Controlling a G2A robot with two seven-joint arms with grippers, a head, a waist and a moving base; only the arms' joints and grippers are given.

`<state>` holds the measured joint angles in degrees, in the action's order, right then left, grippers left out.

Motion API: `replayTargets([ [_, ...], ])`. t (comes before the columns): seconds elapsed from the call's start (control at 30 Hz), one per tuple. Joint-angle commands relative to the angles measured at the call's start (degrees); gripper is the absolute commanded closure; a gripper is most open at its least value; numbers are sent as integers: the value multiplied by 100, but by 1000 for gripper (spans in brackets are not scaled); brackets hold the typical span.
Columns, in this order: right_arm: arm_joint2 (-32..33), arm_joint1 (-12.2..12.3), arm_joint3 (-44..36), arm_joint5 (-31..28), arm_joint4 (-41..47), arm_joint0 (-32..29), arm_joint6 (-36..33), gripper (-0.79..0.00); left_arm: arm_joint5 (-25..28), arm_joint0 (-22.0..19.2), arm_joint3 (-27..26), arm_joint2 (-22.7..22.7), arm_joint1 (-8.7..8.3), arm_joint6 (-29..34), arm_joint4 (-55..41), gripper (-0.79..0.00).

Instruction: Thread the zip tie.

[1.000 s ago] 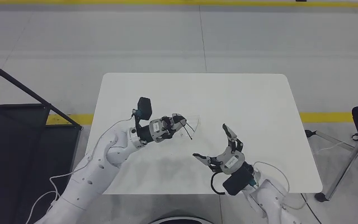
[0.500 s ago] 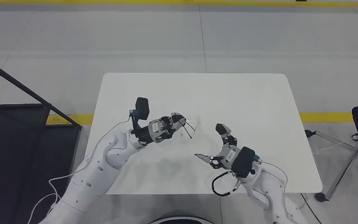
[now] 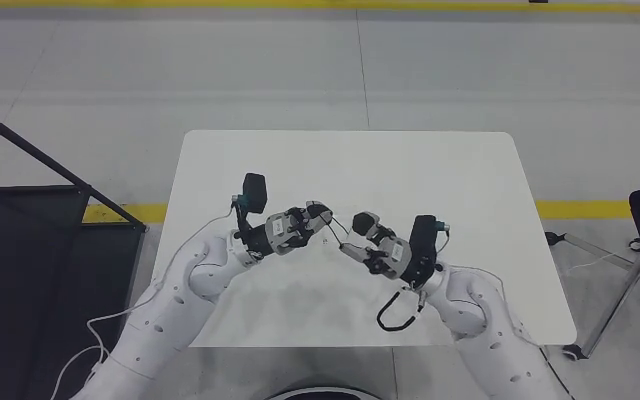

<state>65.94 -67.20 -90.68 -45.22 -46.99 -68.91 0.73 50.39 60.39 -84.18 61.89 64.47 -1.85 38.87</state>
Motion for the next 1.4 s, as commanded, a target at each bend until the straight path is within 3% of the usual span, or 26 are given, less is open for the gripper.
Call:
replayTargets([
  [0.0, -37, -10, 50, -10, 85, 60, -52, -372, 19, -1, 12, 3, 7, 10, 6, 0],
  [0.33, -147, -40, 220, -170, 354, 223, -199, -209, 67, 5, 41, 37, 34, 39, 22, 0],
  [0.6, -217, -62, 260, -165, 366, 282, -252, -154, 99, 29, 29, 70, 51, 59, 50, 0],
  [0.77, -221, -70, 291, -179, 382, 303, -243, -6, 105, 36, 30, 85, 63, 70, 57, 0],
  [1.17, -222, -87, 350, -189, 389, 335, -218, 0, 168, 34, 59, 111, 90, 95, 111, 0],
  [1.23, -207, -90, 348, -206, 415, 329, -156, 0, 174, 37, 58, 110, 93, 119, 107, -382],
  [1.27, -193, -92, 349, -216, 418, 319, -102, 0, 178, 38, 58, 112, 94, 136, 99, -683],
  [1.3, -178, -93, 354, -238, 430, 310, -50, 0, 174, 39, 58, 115, 94, 163, 95, -785],
  [1.37, -139, -94, 361, -271, 443, 290, 65, 0, 178, 46, 40, 125, 91, 231, 102, -785],
])
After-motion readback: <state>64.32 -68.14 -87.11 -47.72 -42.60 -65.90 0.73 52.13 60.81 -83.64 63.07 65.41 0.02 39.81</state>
